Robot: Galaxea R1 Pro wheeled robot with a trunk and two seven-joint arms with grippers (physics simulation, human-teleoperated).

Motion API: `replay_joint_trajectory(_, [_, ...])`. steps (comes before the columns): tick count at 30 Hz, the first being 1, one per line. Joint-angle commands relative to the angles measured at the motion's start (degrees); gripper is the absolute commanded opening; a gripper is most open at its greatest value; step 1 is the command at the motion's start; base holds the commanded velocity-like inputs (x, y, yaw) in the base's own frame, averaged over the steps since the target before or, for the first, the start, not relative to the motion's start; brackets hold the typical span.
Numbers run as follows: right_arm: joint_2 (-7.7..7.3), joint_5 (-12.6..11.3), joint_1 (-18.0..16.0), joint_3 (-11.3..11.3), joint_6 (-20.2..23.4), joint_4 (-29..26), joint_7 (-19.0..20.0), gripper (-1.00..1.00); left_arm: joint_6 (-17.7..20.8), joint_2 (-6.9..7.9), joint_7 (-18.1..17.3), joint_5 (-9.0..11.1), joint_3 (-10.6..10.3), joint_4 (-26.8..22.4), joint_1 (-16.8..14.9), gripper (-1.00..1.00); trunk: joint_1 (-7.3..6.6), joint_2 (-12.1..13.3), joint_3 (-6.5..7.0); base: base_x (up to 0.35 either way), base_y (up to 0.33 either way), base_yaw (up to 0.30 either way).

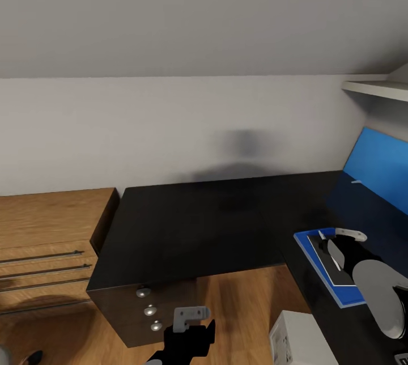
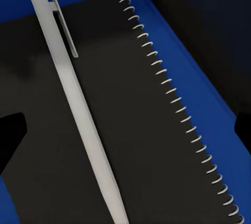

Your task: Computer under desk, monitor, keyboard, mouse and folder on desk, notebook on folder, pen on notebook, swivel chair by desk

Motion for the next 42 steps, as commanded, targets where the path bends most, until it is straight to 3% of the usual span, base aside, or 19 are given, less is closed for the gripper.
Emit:
replay_joint_trajectory(1, [0.03,0.6,0.0,-0.4,0.4,-0.1,0.0,1.00,0.2,0.03,0.4,0.2,-0.1,-0.1,-0.1,1.00,0.00,0.0,-0.06,0.000,0.000,0.000])
replay_joint_trajectory(42, [0.04,0.5,0.0,-0.5,0.4,-1.9,5.1,1.00,0.2,0.05,0.2,0.4,0.1,0.3,-0.1,1.00,0.00,0.0,-0.06,0.000,0.000,0.000])
